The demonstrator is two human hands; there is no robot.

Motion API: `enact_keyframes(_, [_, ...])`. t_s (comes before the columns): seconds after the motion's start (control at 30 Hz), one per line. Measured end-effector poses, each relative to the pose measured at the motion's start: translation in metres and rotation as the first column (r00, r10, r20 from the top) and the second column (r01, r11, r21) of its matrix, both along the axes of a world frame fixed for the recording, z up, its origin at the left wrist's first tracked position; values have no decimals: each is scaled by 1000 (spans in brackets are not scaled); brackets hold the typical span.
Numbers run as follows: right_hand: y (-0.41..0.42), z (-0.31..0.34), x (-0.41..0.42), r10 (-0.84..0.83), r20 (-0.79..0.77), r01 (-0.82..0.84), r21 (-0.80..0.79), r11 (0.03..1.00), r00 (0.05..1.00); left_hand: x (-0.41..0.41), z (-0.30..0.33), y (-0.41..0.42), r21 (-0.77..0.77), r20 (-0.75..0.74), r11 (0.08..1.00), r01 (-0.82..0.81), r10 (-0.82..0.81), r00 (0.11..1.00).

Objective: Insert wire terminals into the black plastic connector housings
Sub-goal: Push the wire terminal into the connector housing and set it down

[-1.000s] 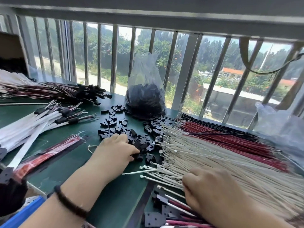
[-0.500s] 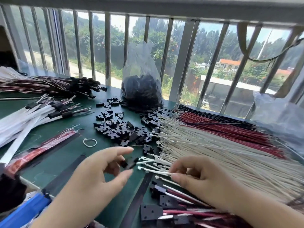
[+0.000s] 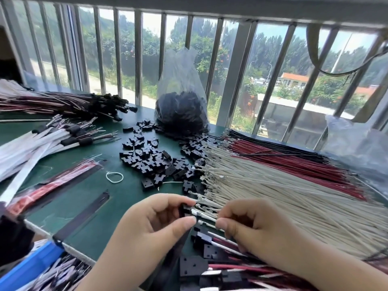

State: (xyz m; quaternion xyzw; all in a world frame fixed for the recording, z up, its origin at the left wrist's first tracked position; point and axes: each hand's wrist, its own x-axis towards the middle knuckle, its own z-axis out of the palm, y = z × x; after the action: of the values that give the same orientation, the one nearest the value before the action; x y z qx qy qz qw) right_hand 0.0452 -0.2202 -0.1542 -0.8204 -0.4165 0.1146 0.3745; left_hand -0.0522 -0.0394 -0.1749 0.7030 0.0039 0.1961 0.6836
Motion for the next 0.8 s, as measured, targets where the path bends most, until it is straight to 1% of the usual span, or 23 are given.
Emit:
enact_keyframes(0.07, [0, -1, 0, -31, -17, 32, 48, 998, 999, 1, -1, 0, -54, 14, 998, -36, 37, 999])
enact_keyframes(0.13, [-1, -1, 1, -74, -29, 77, 138, 987, 997, 3, -4, 1, -76, 18, 995, -61, 63, 998])
enact_keyframes(0.2, [-2, 1, 2, -100, 25, 93, 195, 976, 995, 3, -6, 1, -60, 4, 996, -64, 65, 998])
enact_keyframes(0.33, [-4, 3, 1, -102, 132, 72, 218, 973, 986, 3, -7, 1, -68, -21, 997, -33, 32, 999])
enact_keyframes(0.4, [-3, 3, -1, -109, 156, 75, 207, 976, 982, 5, -8, 1, -74, -31, 997, -32, 30, 999])
enact_keyframes(0.5, [-2, 1, -3, -101, 201, 75, 132, 988, 974, 8, -9, 1, -105, -45, 993, -58, 54, 998])
enact_keyframes(0.57, [-1, -2, -4, -93, 236, 74, 89, 993, 967, 7, -8, 1, -100, -37, 994, -53, 50, 998])
enact_keyframes(0.67, [-1, -4, -4, -91, 276, 75, 68, 995, 957, 5, -8, 0, -37, 5, 998, -47, 47, 999])
enact_keyframes(0.73, [-1, -5, -2, -95, 292, 84, 51, 995, 952, 5, -8, -2, 33, 8, 998, -44, 44, 999])
enact_keyframes(0.8, [-1, -6, 0, -87, 299, 83, 24, 996, 950, 5, -9, -2, 68, 3, 997, -46, 46, 999])
